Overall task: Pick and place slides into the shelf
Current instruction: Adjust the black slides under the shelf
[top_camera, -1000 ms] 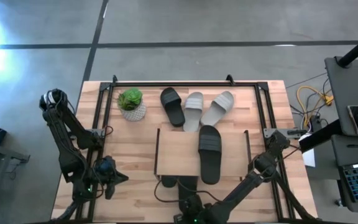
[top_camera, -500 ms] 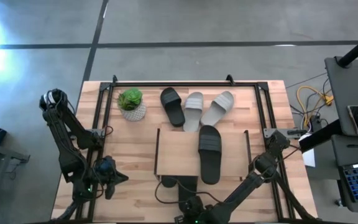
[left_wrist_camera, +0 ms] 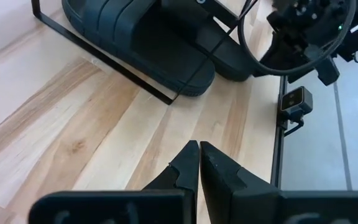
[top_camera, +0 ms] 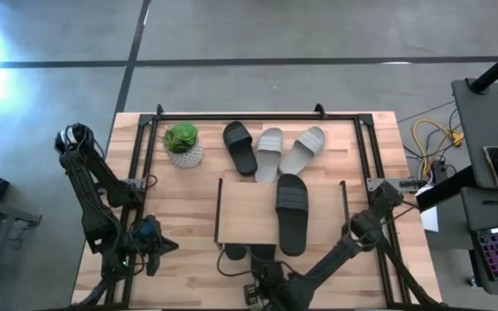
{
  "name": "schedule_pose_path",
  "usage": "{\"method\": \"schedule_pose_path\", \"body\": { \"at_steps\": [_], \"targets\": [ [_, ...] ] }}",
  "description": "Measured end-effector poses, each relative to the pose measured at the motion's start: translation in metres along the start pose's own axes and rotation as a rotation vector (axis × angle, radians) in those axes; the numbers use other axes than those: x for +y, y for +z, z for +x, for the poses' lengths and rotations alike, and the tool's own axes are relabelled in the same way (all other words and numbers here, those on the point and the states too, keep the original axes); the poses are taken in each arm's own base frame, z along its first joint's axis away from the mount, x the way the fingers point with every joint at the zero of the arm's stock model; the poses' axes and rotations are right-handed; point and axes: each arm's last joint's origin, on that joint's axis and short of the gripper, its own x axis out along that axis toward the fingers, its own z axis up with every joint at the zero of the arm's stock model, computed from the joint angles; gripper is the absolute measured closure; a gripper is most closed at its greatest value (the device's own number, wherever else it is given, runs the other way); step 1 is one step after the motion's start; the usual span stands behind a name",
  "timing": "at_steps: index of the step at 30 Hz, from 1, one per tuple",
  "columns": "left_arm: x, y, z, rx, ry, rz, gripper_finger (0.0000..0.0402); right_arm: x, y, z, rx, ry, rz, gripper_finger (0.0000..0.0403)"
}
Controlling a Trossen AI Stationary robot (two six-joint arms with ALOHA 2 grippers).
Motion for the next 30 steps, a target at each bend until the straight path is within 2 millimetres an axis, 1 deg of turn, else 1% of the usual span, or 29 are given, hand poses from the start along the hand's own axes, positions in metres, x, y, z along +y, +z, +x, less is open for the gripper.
{"method": "schedule_pose_path", "body": {
  "at_steps": [4,10,14,19,26,30],
  "targets": [
    [0.0,0.0,0.0,0.0,0.0,-0.004,0.0402,0.004,0.011,0.004,-0.047,-0.005,0.013,0.0392],
    [0.0,0.0,0.0,0.003,-0.002,-0.009,0.0402,0.002,0.023,0.007,-0.084,-0.067,0.0,0.0392],
    [0.0,0.0,0.0,0.004,-0.003,-0.011,0.0402,-0.001,0.026,0.007,-0.112,-0.094,-0.014,0.0392],
    [-0.001,0.0,0.0,0.004,-0.004,-0.011,0.0402,0.0,0.028,0.007,-0.168,-0.064,-0.016,0.0392],
    [-0.001,0.0,0.0,0.007,-0.004,-0.012,0.0402,0.002,0.032,0.008,-0.178,-0.063,-0.01,0.0392],
    [-0.001,0.0,0.0,0.007,-0.004,-0.013,0.0402,0.003,0.037,0.009,-0.223,-0.048,-0.011,0.0392]
  ]
}}
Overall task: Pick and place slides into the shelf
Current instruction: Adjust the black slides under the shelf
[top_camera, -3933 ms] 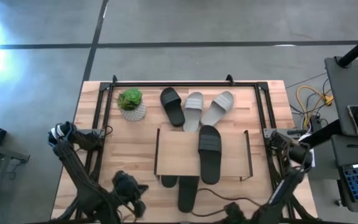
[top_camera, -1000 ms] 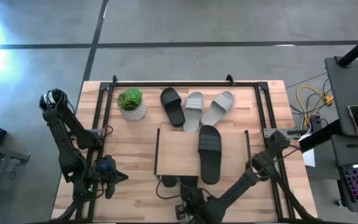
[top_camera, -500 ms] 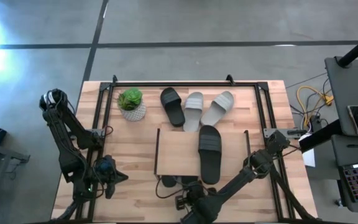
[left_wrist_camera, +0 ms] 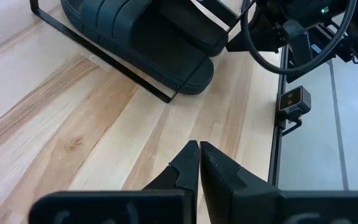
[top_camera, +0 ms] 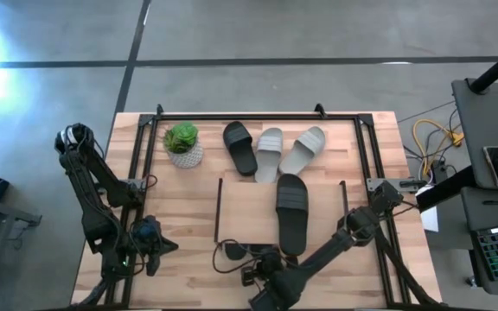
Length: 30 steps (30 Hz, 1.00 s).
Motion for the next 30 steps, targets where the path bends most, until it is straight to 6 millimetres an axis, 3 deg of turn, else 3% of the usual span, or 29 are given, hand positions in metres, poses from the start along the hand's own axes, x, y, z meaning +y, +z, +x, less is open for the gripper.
{"method": "schedule_pose_path", "body": {
  "at_steps": [11,22,30],
  "targets": [
    [-0.002,-0.001,0.0,0.02,-0.018,-0.019,0.0402,0.006,0.01,0.002,-0.005,-0.005,-0.023,0.0392],
    [-0.003,0.001,0.0,-0.034,-0.021,0.007,0.0402,0.012,-0.011,-0.058,0.035,0.19,-0.09,0.0392],
    [-0.017,-0.003,0.003,-0.037,-0.109,0.048,0.0402,0.013,-0.05,-0.091,0.143,0.441,-0.155,0.0392]
  ]
}}
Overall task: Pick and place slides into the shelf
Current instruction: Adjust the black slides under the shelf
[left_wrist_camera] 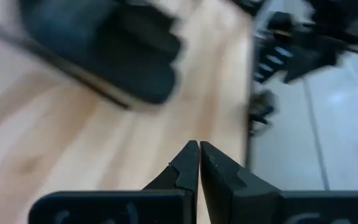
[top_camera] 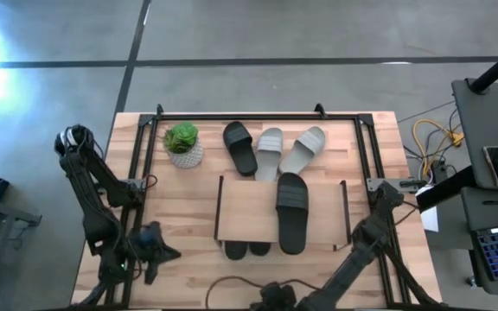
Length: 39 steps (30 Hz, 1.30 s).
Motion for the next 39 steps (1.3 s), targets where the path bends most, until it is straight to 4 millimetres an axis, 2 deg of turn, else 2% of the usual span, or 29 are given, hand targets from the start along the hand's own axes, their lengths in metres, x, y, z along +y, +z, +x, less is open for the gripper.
{"method": "schedule_pose_path", "body": {
  "at_steps": [4,7,12,17,23,28,34,39],
  "targets": [
    [-0.025,-0.011,0.015,-0.026,-0.13,0.123,0.0402,-0.005,-0.008,-0.008,-0.067,0.001,0.079,0.0392],
    [-0.037,-0.022,0.036,-0.05,-0.1,0.255,0.0402,-0.012,-0.009,-0.016,-0.15,-0.017,0.133,0.0392],
    [-0.032,-0.039,0.078,-0.048,0.046,0.321,0.0402,-0.018,0.003,-0.034,-0.286,-0.029,0.161,0.0392],
    [-0.023,-0.046,0.111,-0.066,0.133,0.242,0.0402,-0.019,0.025,-0.052,-0.346,-0.07,0.115,0.0392],
    [-0.026,-0.04,0.144,-0.095,0.053,0.124,0.0402,-0.018,0.05,-0.077,-0.375,-0.1,0.071,0.0392],
    [-0.014,-0.029,0.17,-0.109,0.099,0.046,0.0402,-0.018,0.062,-0.091,-0.419,-0.091,0.041,0.0392],
    [-0.009,-0.016,0.192,-0.081,0.118,-0.008,0.0402,-0.018,0.064,-0.094,-0.425,-0.097,0.016,0.0392],
    [-0.013,-0.009,0.202,-0.094,0.12,-0.029,0.0402,-0.019,0.062,-0.096,-0.424,-0.099,0.005,0.0392]
  ]
}}
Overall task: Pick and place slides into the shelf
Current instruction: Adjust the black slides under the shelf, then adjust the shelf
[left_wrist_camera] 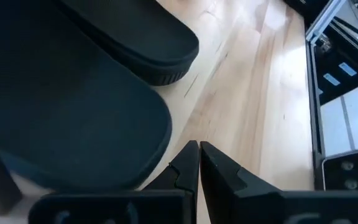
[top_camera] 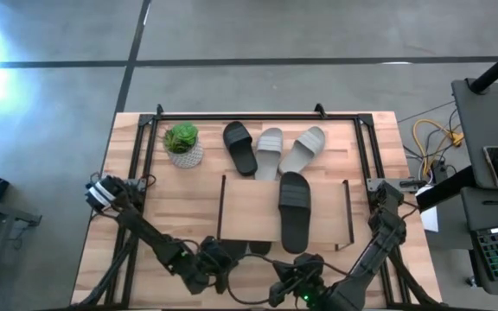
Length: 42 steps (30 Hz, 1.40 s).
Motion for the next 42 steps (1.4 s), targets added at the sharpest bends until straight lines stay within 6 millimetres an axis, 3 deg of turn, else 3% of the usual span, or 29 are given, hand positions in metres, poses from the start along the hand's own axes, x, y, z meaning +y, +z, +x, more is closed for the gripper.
{"method": "schedule_pose_path", "body": {
  "at_steps": [13,29,33,39,42],
  "targets": [
    [0.01,-0.002,0.008,-0.021,0.15,-0.008,0.0402,-0.002,0.0,-0.002,-0.003,-0.009,-0.014,0.0392],
    [-0.001,0.005,0.006,-0.099,0.14,0.001,0.0402,-0.002,-0.001,-0.001,-0.001,-0.008,-0.01,0.0392],
    [-0.012,0.002,-0.009,-0.076,0.085,0.023,0.0402,-0.003,-0.004,-0.005,0.04,-0.014,-0.004,0.0392],
    [-0.034,0.005,-0.049,-0.098,-0.016,0.13,0.0402,-0.005,-0.024,-0.027,0.299,-0.058,0.046,0.0392],
    [-0.031,0.009,-0.069,-0.13,0.018,0.157,0.0402,-0.01,-0.033,-0.035,0.373,-0.11,0.13,0.0392]
  ]
}}
